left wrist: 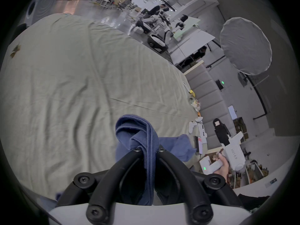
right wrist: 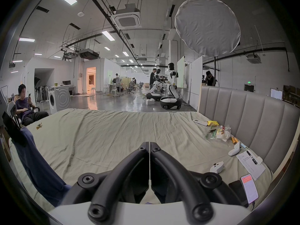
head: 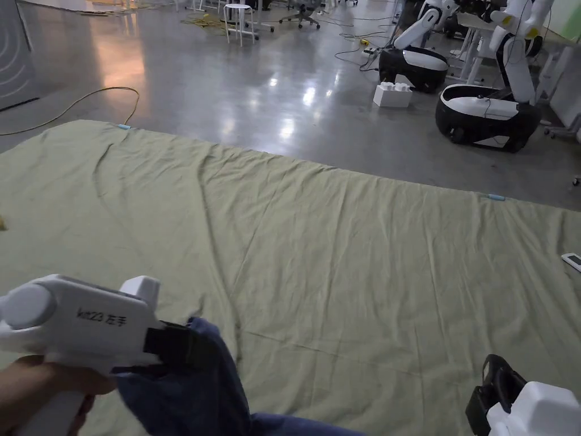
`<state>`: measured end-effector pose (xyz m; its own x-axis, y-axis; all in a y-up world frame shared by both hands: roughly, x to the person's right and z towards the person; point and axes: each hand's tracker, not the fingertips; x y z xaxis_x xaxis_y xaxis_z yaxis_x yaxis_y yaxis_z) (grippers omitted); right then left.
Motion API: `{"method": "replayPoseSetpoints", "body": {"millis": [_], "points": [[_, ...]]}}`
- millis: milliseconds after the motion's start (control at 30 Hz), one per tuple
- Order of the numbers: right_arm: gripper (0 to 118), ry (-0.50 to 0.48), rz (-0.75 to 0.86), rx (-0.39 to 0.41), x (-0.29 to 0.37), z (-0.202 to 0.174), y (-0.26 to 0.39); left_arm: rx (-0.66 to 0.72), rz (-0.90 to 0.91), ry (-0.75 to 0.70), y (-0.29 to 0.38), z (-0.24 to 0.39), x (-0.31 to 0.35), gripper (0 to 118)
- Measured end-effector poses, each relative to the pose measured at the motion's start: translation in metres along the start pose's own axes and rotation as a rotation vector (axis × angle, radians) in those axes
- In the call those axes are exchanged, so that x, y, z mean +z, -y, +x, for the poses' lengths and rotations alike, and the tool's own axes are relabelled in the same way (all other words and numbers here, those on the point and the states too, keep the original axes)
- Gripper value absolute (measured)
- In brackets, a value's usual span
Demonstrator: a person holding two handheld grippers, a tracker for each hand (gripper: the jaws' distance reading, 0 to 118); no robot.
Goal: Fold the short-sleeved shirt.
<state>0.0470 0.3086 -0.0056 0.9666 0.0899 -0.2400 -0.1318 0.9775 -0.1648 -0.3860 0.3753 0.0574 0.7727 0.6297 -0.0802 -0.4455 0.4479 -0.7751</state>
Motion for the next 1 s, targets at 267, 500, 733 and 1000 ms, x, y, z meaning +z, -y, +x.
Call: {"method": "replayPoseSetpoints", "body": {"millis": [267,500,733,1000], "points": [[2,0.024,-0.007,-0.014,0.008,0.01,0.003,-0.083,-0.09,-0.005,0.01,0.07,-0.079,9],[2,0.053,-0.022,-0.024,0.013,0.021,0.006,-0.215,-0.174,-0.053,0.047,0.106,-0.13,10],[2,0.065,-0.039,-0.03,0.016,0.026,0.012,-0.201,-0.216,-0.078,0.078,0.11,-0.165,10],[2,0.066,-0.055,-0.04,0.017,0.026,0.016,-0.146,-0.237,-0.117,0.097,0.113,-0.203,10]]}}
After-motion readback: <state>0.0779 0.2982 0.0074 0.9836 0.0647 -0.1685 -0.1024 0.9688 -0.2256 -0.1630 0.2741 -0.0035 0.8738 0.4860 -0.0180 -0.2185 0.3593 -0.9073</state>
